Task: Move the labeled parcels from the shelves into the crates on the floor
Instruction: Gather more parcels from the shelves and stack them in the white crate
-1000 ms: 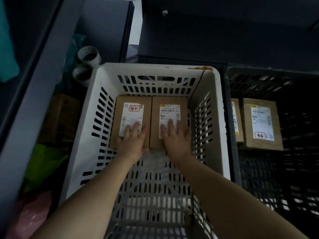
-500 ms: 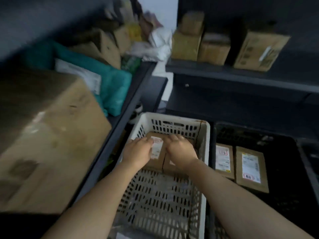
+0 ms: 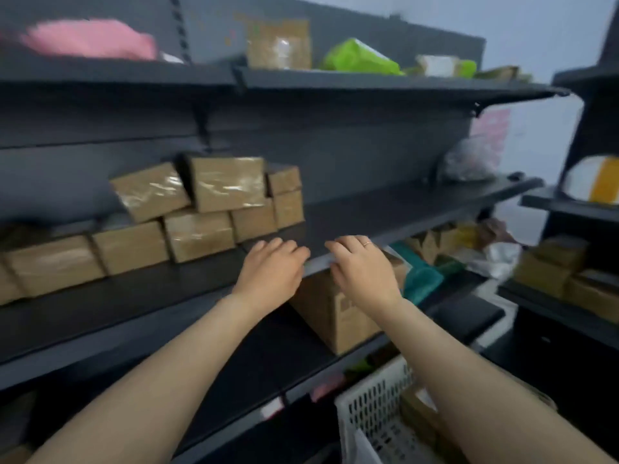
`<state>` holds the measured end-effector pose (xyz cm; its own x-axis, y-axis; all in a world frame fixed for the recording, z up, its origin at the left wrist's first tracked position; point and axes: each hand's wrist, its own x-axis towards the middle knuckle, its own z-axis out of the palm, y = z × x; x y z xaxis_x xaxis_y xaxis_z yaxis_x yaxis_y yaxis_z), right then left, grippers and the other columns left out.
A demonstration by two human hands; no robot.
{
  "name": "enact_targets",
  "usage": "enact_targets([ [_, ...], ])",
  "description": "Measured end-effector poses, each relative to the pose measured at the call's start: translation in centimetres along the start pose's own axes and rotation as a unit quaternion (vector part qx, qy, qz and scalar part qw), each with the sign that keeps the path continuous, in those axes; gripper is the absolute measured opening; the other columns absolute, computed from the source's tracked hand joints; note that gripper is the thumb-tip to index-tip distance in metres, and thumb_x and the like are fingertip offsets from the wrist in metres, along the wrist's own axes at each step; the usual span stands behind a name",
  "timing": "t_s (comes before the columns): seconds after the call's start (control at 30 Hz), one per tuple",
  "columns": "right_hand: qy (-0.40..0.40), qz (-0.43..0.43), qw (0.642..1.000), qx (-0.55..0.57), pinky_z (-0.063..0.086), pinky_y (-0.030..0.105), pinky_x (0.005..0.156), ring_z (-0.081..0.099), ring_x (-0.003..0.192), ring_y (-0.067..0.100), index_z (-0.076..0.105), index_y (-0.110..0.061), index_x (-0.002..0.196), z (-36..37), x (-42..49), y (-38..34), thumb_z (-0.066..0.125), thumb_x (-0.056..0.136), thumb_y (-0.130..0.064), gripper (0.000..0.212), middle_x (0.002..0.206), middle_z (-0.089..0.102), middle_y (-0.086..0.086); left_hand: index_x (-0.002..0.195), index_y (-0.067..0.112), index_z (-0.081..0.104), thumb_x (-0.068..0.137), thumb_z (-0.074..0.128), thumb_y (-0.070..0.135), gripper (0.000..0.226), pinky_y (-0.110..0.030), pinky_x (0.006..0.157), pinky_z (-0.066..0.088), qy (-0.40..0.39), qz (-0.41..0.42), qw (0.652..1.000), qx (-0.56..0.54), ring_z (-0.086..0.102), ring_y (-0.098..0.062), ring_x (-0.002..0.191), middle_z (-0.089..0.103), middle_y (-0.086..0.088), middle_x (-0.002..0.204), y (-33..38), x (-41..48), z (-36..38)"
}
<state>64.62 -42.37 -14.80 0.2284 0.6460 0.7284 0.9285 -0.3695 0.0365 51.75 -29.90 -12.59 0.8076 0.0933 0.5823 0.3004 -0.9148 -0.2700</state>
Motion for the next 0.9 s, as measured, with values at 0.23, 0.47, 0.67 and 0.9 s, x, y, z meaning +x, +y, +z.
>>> enact_targets([
  [0.23,0.044,-0.1,0.992,0.058,0.053,0.038,0.064,0.063,0.082,0.031,0.069,-0.013,0.1,-3.3,6.6,-16.9,0.045,0.084,-0.026,0.032,0.09,0.068,0.007,0.103,0.017,0.06,0.09,0.05,0.024,0.018,-0.038,0.082,0.041,0.009,-0.13,0.988,0.087,0.057,-0.028,0.102,0.065,-0.004,0.104,-11.9,-11.4,-13.3],
  [0.47,0.046,-0.187,0.971,0.143,0.053,0.038,0.064,0.062,0.09,0.029,0.068,-0.014,0.103,-5.2,8.3,-37.5,0.052,0.085,-0.022,0.025,0.097,0.068,0.006,0.112,0.02,0.057,0.093,0.044,0.028,0.024,-0.037,0.083,0.04,-0.047,-0.212,0.96,0.178,0.055,-0.025,0.105,0.062,-0.001,0.108,-22.8,-27.3,-24.1],
  [0.67,0.011,-0.25,0.948,0.195,0.053,0.038,0.076,0.061,0.103,0.027,0.066,-0.017,0.117,-6.1,8.8,-51.6,0.064,0.088,-0.024,0.031,0.109,0.067,0.004,0.118,0.026,0.054,0.096,0.039,0.031,0.028,-0.033,0.085,0.041,-0.085,-0.295,0.927,0.217,0.055,-0.018,0.103,0.061,0.004,0.112,-30.4,-39.8,-30.6],
  [0.9,-0.029,-0.3,0.924,0.237,0.042,0.037,0.096,0.047,0.122,0.023,0.053,-0.021,0.134,-4.1,12.4,-61.7,0.047,0.098,-0.029,0.037,0.133,0.055,0.002,0.115,0.026,0.057,0.092,0.046,0.03,0.025,-0.033,0.082,0.04,-0.081,-0.342,0.904,0.244,0.056,-0.018,0.103,0.063,0.005,0.11,-37.7,-47.9,-33.9],
])
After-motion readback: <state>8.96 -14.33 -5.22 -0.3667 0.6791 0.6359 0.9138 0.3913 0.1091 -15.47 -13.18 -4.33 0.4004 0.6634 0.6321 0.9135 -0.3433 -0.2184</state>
